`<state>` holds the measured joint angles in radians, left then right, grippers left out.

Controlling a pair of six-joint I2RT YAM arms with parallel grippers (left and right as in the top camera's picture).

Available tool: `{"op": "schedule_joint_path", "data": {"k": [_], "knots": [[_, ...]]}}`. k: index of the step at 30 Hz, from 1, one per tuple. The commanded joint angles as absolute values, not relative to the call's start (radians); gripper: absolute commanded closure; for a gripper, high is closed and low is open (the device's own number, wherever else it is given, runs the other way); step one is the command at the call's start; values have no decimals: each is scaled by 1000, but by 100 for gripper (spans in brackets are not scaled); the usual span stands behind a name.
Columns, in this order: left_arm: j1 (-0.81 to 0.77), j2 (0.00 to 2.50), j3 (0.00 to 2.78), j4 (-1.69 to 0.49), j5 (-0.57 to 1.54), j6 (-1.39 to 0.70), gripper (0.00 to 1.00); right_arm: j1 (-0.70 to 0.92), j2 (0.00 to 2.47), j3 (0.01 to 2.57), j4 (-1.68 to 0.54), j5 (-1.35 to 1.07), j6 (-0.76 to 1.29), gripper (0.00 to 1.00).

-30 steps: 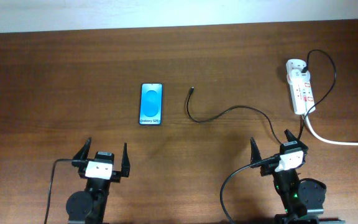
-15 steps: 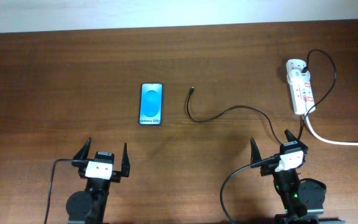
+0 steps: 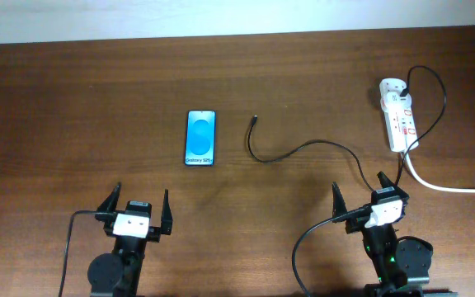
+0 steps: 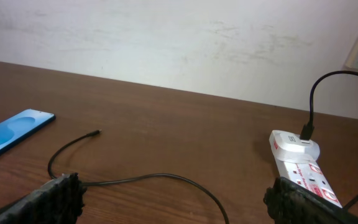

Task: Plug charger to phone and switch on socket

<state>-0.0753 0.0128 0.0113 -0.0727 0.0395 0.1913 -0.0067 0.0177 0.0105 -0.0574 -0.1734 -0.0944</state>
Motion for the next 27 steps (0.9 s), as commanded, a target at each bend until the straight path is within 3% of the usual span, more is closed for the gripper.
{"op": "schedule_joint_path", "data": {"k": [1, 27], "knots": [[-69, 6, 10, -81, 29, 204, 1, 0, 13, 6, -64, -179, -97, 2], [-69, 38, 10, -84, -15, 203, 1, 0, 13, 6, -64, -179, -97, 2]]}}
